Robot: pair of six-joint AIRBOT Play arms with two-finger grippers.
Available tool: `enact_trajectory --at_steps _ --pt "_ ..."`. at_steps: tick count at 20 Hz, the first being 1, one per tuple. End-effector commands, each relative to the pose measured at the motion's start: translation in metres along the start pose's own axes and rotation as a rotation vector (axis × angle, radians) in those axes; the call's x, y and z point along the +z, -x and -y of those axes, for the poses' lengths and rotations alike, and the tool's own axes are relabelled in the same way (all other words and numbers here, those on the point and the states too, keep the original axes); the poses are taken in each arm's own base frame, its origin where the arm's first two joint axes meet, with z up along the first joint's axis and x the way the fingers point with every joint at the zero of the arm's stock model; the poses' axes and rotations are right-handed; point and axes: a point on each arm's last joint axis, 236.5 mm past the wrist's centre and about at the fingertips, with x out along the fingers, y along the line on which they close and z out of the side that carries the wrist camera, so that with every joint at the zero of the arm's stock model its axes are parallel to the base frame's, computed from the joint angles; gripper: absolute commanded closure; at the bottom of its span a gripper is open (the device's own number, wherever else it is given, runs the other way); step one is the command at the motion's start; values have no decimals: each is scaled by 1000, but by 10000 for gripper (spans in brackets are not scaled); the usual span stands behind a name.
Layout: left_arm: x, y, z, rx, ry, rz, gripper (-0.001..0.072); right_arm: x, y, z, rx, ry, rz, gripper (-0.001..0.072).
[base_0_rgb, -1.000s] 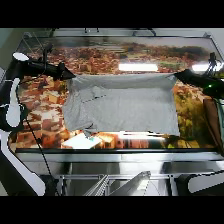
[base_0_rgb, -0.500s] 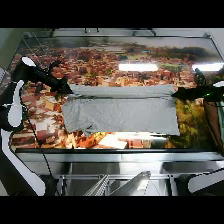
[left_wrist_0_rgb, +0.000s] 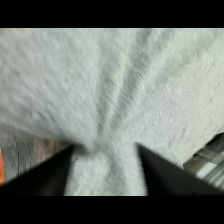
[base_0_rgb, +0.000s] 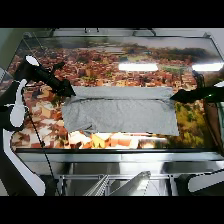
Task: Fold the shirts.
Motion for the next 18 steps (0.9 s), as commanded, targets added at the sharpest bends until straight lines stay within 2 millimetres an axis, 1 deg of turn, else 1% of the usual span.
enact_trajectory --at_steps 1,2,3,4,5,7,8,10,11,13,14,16,18 --pt "-21 27 -2 -23 124 -56 51 2 54 -14 9 -14 29 317" --pt "-29 33 -5 -33 175 -60 51 -8 69 -11 -2 -31 4 306" --pt "-40 36 -7 -43 206 -62 52 -26 80 -11 7 -56 -41 306" --pt "-51 34 -6 -51 219 -64 52 -47 85 -11 30 -88 -83 306" --pt "-64 30 -5 -59 231 -62 53 -66 86 -11 53 -131 -107 306" --pt "-97 12 -4 -72 266 -53 54 -102 77 -3 77 -218 -134 316" --pt "-115 3 -4 -80 287 -57 53 -119 70 0 90 -257 -152 348" --pt "-150 -15 -4 -99 327 -74 54 -152 52 1 105 -304 -191 347" --pt "-163 -22 -5 -99 354 -65 54 -164 44 1 105 -319 -204 347" --pt "-180 -31 -10 -90 404 -28 54 -181 32 3 91 -350 -216 347" --pt "-186 -34 -11 -84 416 -14 54 -184 27 2 91 -351 -213 347" --pt "-191 -39 -12 -62 427 19 54 -181 22 -4 103 -329 -210 347" --pt "-193 -48 -13 -45 430 34 54 -177 13 -11 100 -302 -210 348"
